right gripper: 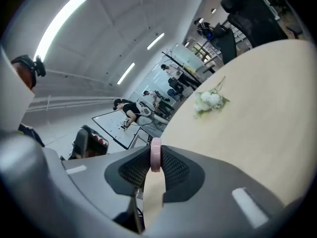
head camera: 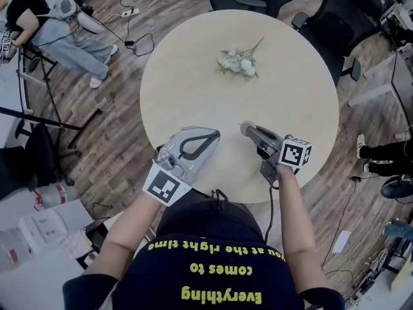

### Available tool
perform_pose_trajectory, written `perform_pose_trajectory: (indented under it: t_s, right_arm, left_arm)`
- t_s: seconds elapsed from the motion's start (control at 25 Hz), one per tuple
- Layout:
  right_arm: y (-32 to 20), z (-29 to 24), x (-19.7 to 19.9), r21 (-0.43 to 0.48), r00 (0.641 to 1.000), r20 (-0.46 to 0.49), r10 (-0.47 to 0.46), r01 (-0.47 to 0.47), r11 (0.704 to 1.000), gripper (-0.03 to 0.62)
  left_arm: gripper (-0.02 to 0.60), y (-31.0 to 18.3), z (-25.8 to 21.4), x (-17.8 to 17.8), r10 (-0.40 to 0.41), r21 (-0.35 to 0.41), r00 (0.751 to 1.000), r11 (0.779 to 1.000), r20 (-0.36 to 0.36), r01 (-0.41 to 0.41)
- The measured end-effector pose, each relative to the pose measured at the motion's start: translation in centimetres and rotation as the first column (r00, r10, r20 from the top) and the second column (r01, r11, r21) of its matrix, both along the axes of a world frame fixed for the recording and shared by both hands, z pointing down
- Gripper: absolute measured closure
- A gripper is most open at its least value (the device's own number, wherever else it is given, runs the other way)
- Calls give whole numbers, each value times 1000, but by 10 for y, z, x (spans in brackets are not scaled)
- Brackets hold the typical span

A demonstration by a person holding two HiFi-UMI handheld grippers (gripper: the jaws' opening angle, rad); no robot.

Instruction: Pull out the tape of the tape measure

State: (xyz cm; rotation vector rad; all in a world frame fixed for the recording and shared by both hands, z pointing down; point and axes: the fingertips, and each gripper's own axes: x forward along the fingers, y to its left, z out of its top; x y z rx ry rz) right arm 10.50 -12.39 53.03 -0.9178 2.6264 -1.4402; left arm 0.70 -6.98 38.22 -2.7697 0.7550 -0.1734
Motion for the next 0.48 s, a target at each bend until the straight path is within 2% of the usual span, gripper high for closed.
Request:
perform_pose_trajectory:
  t_s: [0.12,0.24,0.28,0.4,0.48]
  right_arm:
    - [-10,45,-3,-165,998,44,46,-38,986,512]
    - [-12,89,-6,-308,994,61,94,-71,949,511]
    - [-11,102,-8,-342,993,56,99,-74,937,511]
    - [-8,133,-16,-413,997,20,79,-64,908,511]
    - [-7,145,-18,-432,998,-11,60,-58,900,511]
  left_arm:
    - [580,-4,6,-10,-41,-54,999,998,-16,40]
    - [580,-3,11,-21,-70,-81,997,994,-13,69]
    - [580,-2,11,-25,-77,-88,997,993,-25,75]
    - [580,1,2,-34,-106,-107,987,990,-122,93]
    - [580,2,3,-38,-122,-115,984,988,-132,107]
